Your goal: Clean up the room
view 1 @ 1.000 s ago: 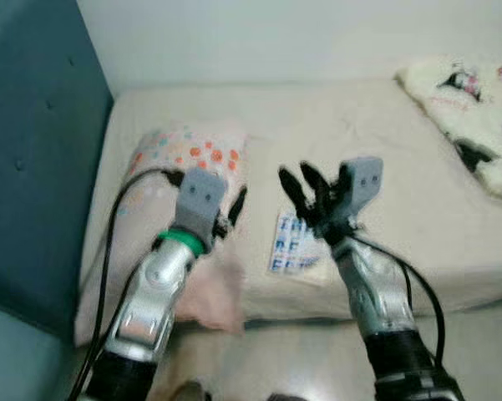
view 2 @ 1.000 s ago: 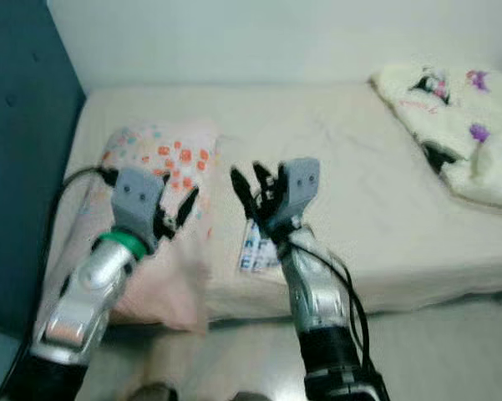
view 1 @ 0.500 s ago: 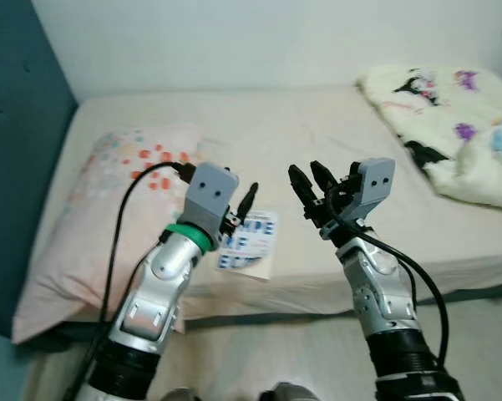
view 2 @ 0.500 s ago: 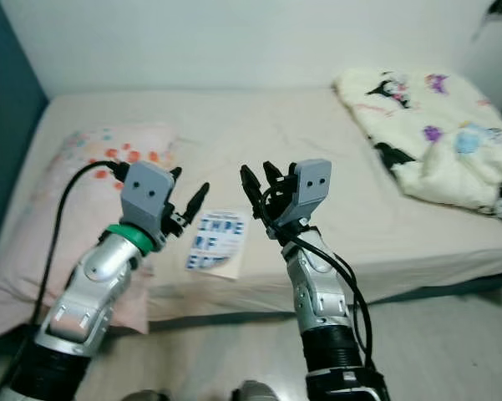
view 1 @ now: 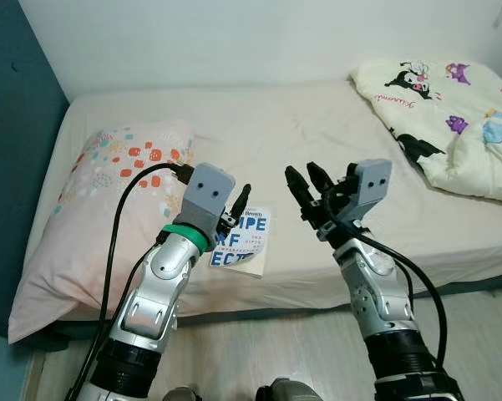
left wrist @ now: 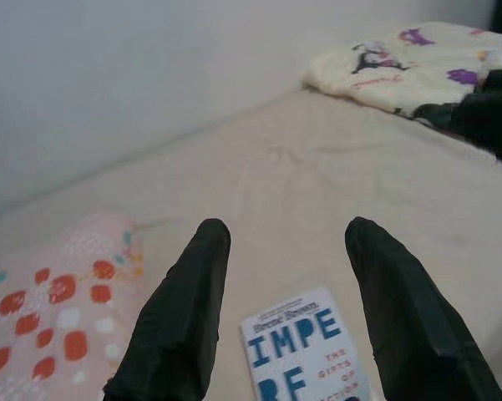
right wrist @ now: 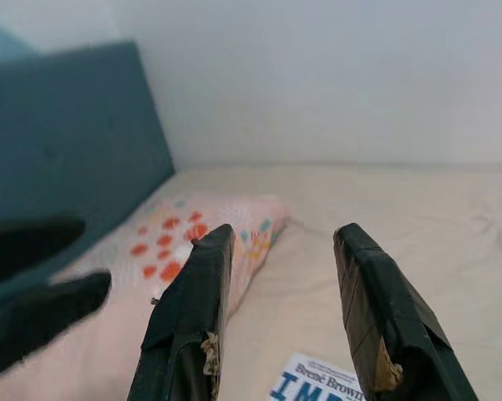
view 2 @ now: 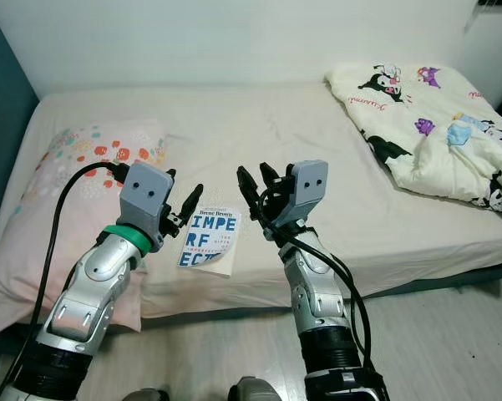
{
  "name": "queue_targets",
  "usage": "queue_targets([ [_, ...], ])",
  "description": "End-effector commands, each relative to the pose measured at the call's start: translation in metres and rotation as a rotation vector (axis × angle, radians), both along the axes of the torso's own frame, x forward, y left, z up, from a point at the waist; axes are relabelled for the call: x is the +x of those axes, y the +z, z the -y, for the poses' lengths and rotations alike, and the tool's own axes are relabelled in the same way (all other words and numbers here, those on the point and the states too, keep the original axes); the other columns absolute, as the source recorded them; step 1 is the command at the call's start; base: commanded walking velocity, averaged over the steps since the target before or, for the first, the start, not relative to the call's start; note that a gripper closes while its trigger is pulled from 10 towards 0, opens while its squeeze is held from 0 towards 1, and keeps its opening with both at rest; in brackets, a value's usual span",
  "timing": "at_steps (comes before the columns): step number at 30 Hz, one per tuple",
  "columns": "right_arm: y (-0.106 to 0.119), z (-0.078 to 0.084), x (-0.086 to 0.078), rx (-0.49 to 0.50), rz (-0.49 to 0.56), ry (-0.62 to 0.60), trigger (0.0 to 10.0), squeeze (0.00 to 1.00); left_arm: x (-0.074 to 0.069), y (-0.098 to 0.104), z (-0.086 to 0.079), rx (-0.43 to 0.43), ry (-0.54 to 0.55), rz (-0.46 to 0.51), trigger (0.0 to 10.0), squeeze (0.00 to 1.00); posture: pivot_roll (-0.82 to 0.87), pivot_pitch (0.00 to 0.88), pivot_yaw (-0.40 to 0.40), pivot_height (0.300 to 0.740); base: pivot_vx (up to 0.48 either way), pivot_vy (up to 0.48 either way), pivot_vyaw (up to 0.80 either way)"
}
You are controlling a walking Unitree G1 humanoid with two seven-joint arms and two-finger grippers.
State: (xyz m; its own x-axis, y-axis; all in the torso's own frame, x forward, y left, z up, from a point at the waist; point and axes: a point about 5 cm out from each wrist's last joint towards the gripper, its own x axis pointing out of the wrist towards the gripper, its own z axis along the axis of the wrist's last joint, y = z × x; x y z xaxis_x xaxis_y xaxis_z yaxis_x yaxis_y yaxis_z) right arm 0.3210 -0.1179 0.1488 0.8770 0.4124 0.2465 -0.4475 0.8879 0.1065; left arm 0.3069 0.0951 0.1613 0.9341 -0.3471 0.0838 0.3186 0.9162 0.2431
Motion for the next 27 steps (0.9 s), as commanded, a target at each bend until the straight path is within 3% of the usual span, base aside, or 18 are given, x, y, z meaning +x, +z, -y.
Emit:
queue_targets([
  [1,-0.0021,-0.0025,-0.0017,-0.014,0.002,0.001,10.0,0.0,0.0017,-0.0018,-0.002,-0.001,0.017,-0.004,10.0,0.0,-0.02,0.009,0.0,0.74,0.48,0.0,0.67],
  [14,0.0003,0.0045,0.0006,0.031,-0.008,-0.004,10.0,0.0,0.003,0.0,-0.0034,-0.01,0.031,0.0,10.0,0.0,-0.02,0.008,-0.003,0.74,0.344,0.0,0.05],
  [27,-0.0025,-0.0003,-0.0036,0.041,-0.019,0.026,10.0,0.0,0.0029,0.0023,-0.0072,-0.035,0.045,0.0,10.0,0.0,-0.02,0.018,-0.001,0.74,0.0,0.0,0.0],
])
